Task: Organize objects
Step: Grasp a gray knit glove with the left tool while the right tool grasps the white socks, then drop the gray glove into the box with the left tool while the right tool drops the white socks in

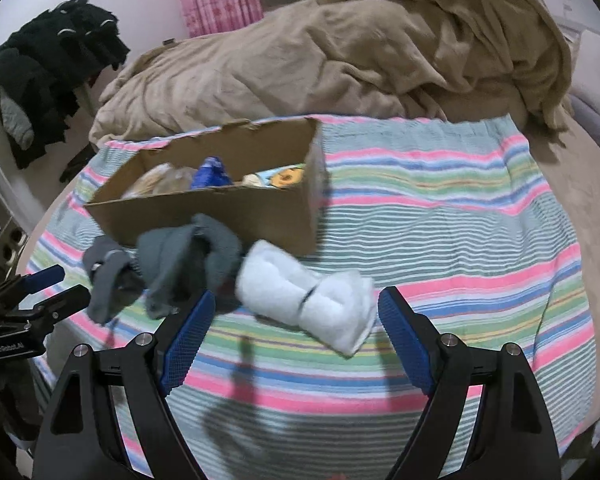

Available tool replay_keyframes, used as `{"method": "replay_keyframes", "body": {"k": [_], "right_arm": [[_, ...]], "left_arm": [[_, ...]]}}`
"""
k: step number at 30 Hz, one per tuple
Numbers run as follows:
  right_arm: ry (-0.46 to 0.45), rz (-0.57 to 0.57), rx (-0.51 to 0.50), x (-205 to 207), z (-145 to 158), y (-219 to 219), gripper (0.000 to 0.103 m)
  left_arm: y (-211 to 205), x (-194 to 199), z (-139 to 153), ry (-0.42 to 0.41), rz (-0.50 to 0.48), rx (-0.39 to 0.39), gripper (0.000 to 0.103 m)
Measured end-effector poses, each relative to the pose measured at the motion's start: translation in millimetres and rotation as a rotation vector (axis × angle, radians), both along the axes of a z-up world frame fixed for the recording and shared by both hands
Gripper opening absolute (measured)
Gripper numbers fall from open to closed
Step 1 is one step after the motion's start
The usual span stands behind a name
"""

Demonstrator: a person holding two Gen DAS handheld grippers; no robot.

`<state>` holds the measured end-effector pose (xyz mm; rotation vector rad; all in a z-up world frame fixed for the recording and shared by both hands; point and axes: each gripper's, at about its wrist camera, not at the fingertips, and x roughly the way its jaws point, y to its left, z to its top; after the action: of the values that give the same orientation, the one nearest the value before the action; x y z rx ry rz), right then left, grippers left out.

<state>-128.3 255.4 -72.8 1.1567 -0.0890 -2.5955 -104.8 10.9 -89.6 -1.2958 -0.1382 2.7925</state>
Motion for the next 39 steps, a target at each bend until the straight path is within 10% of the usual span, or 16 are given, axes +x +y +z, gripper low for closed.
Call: {"method": "replay_keyframes", "body": {"k": [10, 15, 23, 39], "right_arm": [[-0.11, -0.041, -0.131, -37.1, -34.6, 11.5, 0.086], [-0.103, -0.048, -0.155, -37.8, -37.3, 3.9, 0.049], [-0.05, -0.048, -0.126, -16.3, -15.4, 6.2, 0.04], [0.124, -0.014, -0.137, 16.1, 73.7, 6.4, 0.04]], "left_arm": [[7.4, -27.9, -28.6, -0.016, -0.051, -0.046, 0.092], [13.1, -27.2, -31.4, -0.008, -0.088, -0.054, 0.063], [8.7, -11.9, -14.2, 0.025, -0.094, -0.005, 0.018], [-15.7, 19.4, 54.6, 0.135, -0.089, 0.084, 0.01]]}}
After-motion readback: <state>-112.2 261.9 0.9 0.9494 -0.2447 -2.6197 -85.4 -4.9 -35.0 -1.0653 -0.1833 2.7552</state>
